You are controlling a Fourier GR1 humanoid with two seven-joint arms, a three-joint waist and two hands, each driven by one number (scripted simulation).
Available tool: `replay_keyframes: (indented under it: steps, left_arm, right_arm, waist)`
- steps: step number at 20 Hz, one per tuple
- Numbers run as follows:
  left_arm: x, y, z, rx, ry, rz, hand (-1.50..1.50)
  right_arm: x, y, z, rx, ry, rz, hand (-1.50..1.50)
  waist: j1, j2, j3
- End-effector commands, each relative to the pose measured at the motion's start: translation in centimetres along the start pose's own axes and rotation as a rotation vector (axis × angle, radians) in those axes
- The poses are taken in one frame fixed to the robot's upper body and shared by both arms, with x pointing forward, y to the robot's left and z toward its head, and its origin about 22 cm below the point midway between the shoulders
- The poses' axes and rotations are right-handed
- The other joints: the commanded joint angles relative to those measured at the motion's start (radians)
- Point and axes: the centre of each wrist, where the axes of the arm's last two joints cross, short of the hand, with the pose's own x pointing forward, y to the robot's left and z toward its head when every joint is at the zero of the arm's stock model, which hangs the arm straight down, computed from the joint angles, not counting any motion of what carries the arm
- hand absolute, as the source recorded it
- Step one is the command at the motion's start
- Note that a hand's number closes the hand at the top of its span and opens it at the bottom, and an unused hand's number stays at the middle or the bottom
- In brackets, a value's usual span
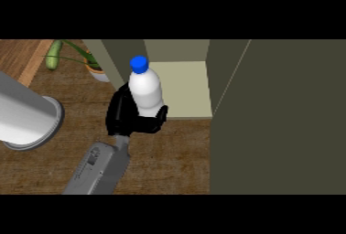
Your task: Pick up the bottled water, place it into the cabinet and close the cabinet
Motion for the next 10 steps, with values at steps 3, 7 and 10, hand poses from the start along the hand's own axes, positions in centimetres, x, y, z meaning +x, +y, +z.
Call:
replay_keyframes:
  steps: [3, 7, 10]
  left_arm:
    - [1.7, -5.2, -3.1, 0.007, -0.050, -0.150, 1.50]
    - [2.0, -6.5, -6.3, 0.025, -0.063, -0.205, 1.50]
    - [2.3, -7.3, -7.7, 0.047, -0.064, -0.268, 1.50]
  right_arm:
    - [0.1, -1.0, 0.5, -0.007, -0.024, -0.007, -1.50]
    - [0.2, -0.2, -2.1, 0.005, -0.002, -0.019, -1.50]
    - [0.0, -0.3, -1.5, 0.021, 0.008, 0.001, -1.50]
  waist:
    - [-0.006, -0.001, 0.001]
    - [-0.005, 0.003, 0.000]
    - [-0.007, 0.002, 0.000]
